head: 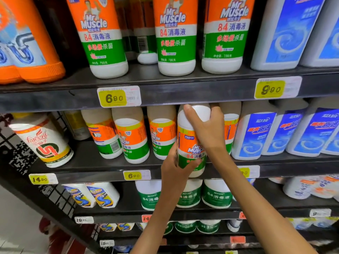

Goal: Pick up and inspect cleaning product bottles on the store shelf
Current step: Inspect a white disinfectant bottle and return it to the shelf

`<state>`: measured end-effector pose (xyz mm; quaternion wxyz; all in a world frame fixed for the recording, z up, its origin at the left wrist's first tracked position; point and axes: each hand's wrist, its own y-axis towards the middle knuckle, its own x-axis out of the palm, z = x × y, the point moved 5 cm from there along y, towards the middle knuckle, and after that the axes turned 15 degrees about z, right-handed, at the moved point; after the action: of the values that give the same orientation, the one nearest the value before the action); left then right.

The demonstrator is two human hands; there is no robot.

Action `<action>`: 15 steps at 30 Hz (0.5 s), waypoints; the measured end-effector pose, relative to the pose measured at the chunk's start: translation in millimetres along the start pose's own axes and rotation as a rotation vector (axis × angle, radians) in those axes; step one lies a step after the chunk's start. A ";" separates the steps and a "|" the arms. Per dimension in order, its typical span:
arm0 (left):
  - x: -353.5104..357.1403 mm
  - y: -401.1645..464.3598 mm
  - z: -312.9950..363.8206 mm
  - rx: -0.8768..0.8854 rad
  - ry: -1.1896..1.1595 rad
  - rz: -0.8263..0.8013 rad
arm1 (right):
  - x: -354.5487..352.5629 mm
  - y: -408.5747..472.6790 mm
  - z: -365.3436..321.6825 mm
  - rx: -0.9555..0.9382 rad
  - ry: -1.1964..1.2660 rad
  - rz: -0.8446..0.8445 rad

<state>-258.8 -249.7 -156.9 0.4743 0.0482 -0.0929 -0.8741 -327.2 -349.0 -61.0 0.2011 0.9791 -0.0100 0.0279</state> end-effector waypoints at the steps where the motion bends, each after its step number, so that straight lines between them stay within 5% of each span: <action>1: 1.0 0.5 -1.2 0.006 0.005 0.007 | -0.4 0.1 1.2 -0.011 -0.005 0.007; 6: 5.9 1.3 -4.9 0.050 0.045 0.035 | -3.5 -6.2 6.8 -0.113 -0.031 0.035; 15: 10.1 -5.0 -3.6 0.198 0.161 0.288 | -16.8 -23.3 -12.5 -0.564 -0.227 0.131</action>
<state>-267.8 -255.9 -161.5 0.5933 0.1507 -0.1461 -0.7771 -343.9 -322.5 -59.7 0.4601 0.8789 -0.1027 -0.0726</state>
